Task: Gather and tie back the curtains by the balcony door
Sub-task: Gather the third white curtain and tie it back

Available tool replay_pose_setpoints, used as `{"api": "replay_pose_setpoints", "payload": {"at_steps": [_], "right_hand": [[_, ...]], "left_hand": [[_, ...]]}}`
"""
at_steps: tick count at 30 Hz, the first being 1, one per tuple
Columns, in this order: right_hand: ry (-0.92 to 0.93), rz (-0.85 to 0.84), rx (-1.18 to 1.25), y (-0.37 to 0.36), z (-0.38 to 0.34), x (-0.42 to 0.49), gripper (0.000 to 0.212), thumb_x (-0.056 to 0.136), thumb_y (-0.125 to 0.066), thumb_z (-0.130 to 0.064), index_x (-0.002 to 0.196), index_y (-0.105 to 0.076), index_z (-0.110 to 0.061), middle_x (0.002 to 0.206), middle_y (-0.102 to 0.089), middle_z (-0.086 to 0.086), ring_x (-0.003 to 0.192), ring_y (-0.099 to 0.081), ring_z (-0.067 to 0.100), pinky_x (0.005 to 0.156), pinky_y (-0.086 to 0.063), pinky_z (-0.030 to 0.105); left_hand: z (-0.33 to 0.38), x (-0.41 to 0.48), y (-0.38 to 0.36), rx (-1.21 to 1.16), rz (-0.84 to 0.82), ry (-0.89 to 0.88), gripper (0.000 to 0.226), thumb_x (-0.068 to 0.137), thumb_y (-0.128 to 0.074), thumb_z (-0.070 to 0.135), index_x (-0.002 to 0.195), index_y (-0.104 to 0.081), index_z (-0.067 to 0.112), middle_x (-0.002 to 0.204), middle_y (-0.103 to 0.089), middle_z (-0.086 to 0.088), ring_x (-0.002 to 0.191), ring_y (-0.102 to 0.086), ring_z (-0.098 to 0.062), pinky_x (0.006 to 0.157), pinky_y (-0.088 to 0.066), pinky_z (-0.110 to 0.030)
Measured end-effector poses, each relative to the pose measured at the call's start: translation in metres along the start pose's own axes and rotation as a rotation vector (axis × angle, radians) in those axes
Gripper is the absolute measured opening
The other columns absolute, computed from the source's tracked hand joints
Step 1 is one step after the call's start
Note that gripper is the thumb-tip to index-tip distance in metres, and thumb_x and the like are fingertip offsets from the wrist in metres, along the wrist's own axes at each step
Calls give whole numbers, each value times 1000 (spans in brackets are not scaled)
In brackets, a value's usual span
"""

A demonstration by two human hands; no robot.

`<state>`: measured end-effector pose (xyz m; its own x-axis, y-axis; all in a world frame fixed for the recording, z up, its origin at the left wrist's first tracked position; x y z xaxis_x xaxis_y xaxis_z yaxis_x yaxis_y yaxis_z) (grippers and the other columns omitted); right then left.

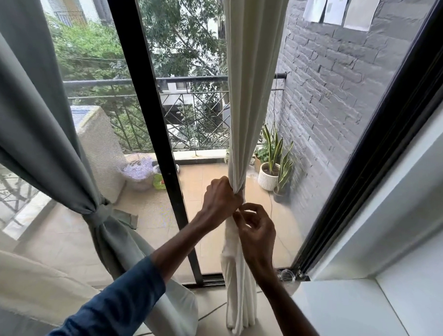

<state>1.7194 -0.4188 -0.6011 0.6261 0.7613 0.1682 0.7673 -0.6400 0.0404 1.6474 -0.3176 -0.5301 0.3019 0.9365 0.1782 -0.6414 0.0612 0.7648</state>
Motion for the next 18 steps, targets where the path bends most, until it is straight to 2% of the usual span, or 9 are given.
{"api": "replay_pose_setpoints", "payload": {"at_steps": [3, 6, 9, 11, 13, 14, 15, 16, 18], "right_hand": [[-143, -28, 106, -3, 9, 0, 18, 90, -67, -10, 95, -74, -25, 87, -77, 0, 81, -73, 18, 69, -59, 34], [-341, -121, 234, -8, 15, -6, 30, 93, -54, 0, 97, -75, -22, 88, -74, 13, 72, -64, 22, 59, -53, 30], [-388, -162, 228, -10, 20, -11, 38, 92, -48, 3, 95, -76, -22, 77, -67, 5, 67, -53, 19, 52, -44, 26], [-354, -161, 165, -8, 21, -11, 28, 96, -54, -8, 96, -75, -26, 76, -67, -4, 65, -53, 14, 51, -42, 24], [-213, -174, -50, -3, 20, -8, 10, 95, -62, -35, 102, -69, -35, 89, -71, -18, 81, -64, 7, 68, -52, 25], [-113, -194, -195, -1, 19, -6, 20, 90, -64, -45, 107, -66, -35, 98, -71, -20, 90, -66, 5, 77, -53, 28], [-25, -205, -320, 0, 19, -6, 30, 87, -66, -49, 112, -64, -33, 104, -70, -19, 95, -66, 5, 81, -53, 29], [40, -188, -408, 0, 18, -6, 31, 87, -67, -48, 114, -64, -31, 106, -71, -17, 93, -66, 7, 80, -52, 29], [93, -110, -469, 4, 19, -3, 20, 93, -64, -42, 110, -66, -32, 100, -74, -15, 88, -69, 9, 75, -53, 30]], "left_hand": [[-2, 1, 0, -20, -16, -15, 29, 89, -65, 36, 80, -57, 9, 66, -60, -1, 51, -56, -25, 38, -38, -27], [-3, 0, 1, 21, -23, 0, 32, 90, -64, 39, 79, -55, 9, 60, -57, 2, 47, -55, -22, 41, -42, -30], [-6, -1, -1, 19, -25, -3, 29, 89, -63, 38, 79, -59, 11, 56, -62, 3, 42, -58, -17, 41, -47, -28], [-9, 0, -4, -1, -31, 16, 31, 88, -60, 42, 81, -63, 12, 57, -64, 2, 43, -60, -18, 42, -47, -28], [-11, 1, -6, -7, -32, 24, 35, 87, -56, 47, 82, -63, 14, 61, -66, 1, 48, -61, -21, 45, -47, -31], [-12, 1, -6, -12, -35, 17, 35, 87, -56, 48, 82, -63, 15, 63, -66, 0, 49, -63, -22, 46, -50, -33], [-12, 1, -7, -22, -42, 7, 33, 88, -56, 47, 82, -62, 15, 63, -67, 0, 50, -64, -22, 47, -53, -35], [-14, 2, -8, -30, -52, -3, 32, 90, -56, 45, 84, -62, 14, 64, -67, 0, 50, -65, -22, 47, -54, -35], [-17, 2, -11, -68, -73, -20, 32, 93, -55, 45, 89, -63, 14, 64, -68, 0, 50, -66, -21, 48, -55, -36]]}}
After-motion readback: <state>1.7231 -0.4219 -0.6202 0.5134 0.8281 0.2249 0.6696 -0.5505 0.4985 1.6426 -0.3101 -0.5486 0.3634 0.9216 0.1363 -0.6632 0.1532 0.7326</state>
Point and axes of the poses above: each hand's wrist, its own x-axis towards the middle knuckle, its own y-axis out of the back of the hand, z = x × y, the point moved 3 cm from there along x, towards the middle knuckle
